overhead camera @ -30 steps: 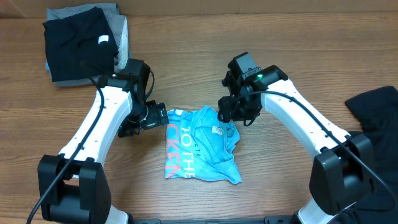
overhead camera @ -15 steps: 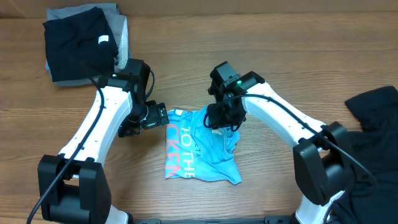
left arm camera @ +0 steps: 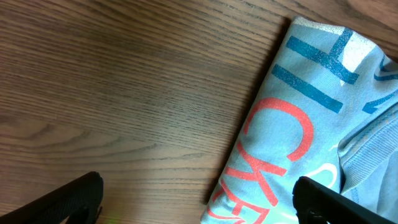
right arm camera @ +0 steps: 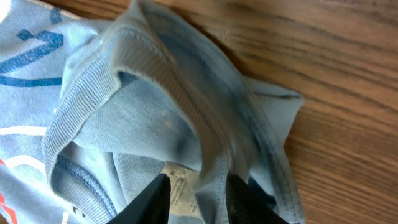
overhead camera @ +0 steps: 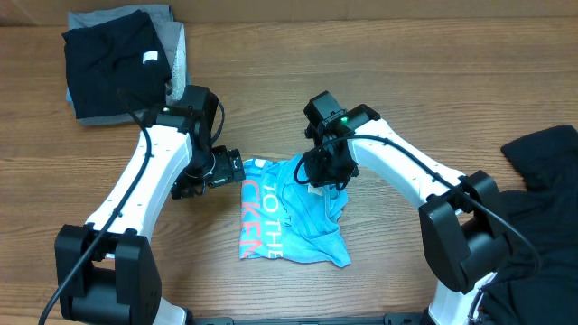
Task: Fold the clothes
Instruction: 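Tuck and smooth the bundle's right edge with the right gripper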
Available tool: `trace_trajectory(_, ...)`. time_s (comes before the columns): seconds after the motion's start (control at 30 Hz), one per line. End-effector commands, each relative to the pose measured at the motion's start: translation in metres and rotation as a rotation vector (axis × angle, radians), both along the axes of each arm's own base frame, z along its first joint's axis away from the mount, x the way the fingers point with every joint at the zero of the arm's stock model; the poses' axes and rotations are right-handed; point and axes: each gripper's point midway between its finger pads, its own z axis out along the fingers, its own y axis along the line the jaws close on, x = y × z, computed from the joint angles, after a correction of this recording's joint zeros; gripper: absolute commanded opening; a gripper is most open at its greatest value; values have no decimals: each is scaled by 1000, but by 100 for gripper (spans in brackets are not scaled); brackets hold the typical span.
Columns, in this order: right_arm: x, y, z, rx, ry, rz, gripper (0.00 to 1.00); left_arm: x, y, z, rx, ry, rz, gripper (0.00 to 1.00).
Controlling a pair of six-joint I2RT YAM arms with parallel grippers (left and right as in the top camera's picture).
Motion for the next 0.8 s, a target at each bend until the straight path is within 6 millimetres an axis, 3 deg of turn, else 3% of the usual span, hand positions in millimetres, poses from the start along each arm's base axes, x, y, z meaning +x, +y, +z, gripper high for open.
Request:
trace_trajectory(0.0, 2, 0, -2, -7, -11, -3, 33, -1, 3, -2, 8, 7, 18, 100)
trace_trajectory(0.27, 3, -4, -17, -41, 7, -5, 27, -1, 3, -2, 8, 7, 18, 100)
trace_trajectory(0.37, 6, -11, -19, -79, -9, -21, 20, -1, 3, -2, 8, 7, 18, 100)
trace_trajectory(0.5, 16, -25, -19, -137, -40, -77, 4, -1, 3, -2, 8, 7, 18, 100)
trace_trajectory(0.77, 41, -62, -8, -168, -53, -177, 4, -1, 3, -2, 8, 7, 18, 100)
